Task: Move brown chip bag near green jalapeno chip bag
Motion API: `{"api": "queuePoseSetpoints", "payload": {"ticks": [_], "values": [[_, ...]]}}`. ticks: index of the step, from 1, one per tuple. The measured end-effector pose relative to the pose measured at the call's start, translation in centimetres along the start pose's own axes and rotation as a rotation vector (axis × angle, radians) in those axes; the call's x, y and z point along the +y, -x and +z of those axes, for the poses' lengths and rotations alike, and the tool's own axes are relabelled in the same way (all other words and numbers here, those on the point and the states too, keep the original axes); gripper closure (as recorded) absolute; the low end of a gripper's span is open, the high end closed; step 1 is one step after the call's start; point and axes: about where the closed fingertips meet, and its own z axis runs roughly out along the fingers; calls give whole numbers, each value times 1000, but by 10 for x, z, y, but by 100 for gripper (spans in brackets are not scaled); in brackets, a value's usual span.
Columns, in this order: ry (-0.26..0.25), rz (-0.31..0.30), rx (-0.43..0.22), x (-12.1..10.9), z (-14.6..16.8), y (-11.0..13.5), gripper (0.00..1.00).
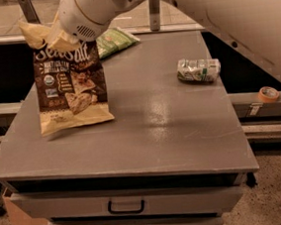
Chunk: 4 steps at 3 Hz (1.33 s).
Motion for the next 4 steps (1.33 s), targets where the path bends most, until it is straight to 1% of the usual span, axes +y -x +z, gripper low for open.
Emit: {"api": "queuePoseSetpoints", "payload": {"ticks": [1, 2, 3, 4], "values": [[0, 0, 0, 0, 0, 0, 100], [-44, 19, 1, -7, -2, -9, 100], [-129, 77, 4, -24, -3, -48, 100], [-182, 99, 14, -50, 1, -86, 100]]}}
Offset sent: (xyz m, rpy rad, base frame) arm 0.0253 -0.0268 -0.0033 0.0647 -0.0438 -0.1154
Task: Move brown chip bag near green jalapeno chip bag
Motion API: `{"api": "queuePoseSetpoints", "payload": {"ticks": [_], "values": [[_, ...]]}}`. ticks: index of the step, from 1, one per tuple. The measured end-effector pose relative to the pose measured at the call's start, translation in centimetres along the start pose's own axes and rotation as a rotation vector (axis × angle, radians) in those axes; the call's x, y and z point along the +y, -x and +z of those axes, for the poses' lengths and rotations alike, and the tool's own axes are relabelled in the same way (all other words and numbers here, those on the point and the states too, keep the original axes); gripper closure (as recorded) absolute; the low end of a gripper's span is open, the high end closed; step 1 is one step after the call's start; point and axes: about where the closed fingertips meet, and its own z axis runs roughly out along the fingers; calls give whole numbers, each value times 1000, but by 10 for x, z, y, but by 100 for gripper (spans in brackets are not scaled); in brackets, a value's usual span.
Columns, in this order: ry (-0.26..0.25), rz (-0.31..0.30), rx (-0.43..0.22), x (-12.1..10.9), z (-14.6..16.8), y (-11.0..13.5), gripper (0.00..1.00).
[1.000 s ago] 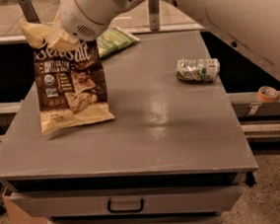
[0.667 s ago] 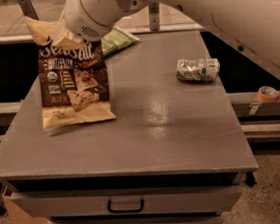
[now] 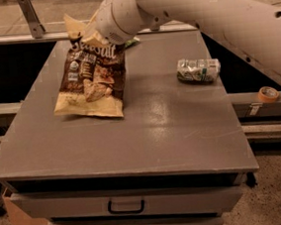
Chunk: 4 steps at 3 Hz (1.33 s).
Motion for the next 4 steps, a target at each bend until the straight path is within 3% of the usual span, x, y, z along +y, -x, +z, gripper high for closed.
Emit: {"api": "queuePoseSetpoints", "payload": {"ticks": [2, 4], "values": [[-63, 3, 53, -69, 31, -67, 100], [-101, 31, 164, -106, 39, -122, 59]]}}
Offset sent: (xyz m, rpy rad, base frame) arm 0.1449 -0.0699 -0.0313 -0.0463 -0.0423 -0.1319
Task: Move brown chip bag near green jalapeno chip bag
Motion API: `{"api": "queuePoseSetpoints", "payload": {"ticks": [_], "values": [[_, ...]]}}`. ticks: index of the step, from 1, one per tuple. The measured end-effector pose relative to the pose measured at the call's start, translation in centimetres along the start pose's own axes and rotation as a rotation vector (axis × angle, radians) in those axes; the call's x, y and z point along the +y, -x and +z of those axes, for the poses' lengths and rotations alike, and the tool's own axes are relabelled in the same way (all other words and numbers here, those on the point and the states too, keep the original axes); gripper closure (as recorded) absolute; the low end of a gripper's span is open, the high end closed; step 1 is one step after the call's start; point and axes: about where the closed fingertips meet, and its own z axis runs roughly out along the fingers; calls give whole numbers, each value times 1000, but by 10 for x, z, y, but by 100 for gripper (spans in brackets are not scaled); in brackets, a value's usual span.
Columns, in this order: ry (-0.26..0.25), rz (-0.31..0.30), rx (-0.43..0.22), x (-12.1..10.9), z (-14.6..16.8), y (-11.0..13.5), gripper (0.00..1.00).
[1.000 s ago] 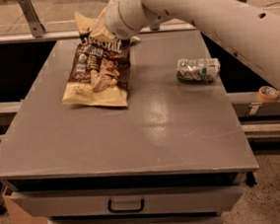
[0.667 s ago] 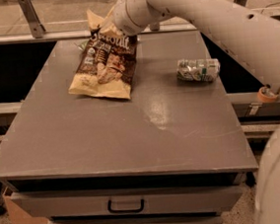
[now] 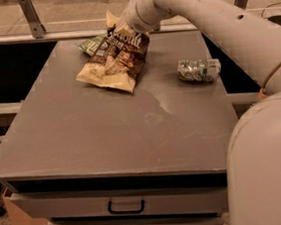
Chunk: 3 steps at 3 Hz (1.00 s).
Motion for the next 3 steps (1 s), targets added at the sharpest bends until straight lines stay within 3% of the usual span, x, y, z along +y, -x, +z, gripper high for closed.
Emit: {"api": "queuePoseSetpoints", "payload": {"ticks": [2, 3], "values": [[-49, 1, 78, -23, -12, -28, 13], [-57, -12, 84, -29, -16, -27, 0]]}}
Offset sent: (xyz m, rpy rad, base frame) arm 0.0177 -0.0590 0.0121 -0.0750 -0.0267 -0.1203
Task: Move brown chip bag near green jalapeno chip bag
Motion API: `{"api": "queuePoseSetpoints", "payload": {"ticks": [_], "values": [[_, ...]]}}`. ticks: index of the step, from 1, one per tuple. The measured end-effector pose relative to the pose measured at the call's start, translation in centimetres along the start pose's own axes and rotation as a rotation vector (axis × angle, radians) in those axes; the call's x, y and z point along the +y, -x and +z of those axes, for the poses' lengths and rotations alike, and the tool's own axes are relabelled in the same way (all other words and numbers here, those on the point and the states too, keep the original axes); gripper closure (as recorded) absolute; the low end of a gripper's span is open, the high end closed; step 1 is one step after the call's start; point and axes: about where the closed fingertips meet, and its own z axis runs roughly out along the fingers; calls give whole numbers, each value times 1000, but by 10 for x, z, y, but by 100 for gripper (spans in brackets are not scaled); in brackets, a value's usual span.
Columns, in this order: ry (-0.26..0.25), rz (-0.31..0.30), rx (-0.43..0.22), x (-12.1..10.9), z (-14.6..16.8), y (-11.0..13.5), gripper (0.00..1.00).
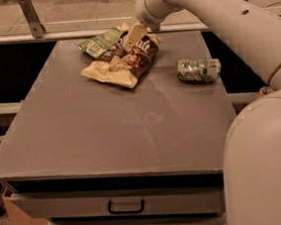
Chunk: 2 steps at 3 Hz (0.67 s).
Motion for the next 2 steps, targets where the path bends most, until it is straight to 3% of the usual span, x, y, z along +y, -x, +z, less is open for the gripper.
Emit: {"api": "queuePoseSetpoints", "payload": {"ticks": [1, 2], "values": [[-3, 17, -54, -1, -15, 3, 0], [-27, 37, -192, -6, -68, 16, 0]]}}
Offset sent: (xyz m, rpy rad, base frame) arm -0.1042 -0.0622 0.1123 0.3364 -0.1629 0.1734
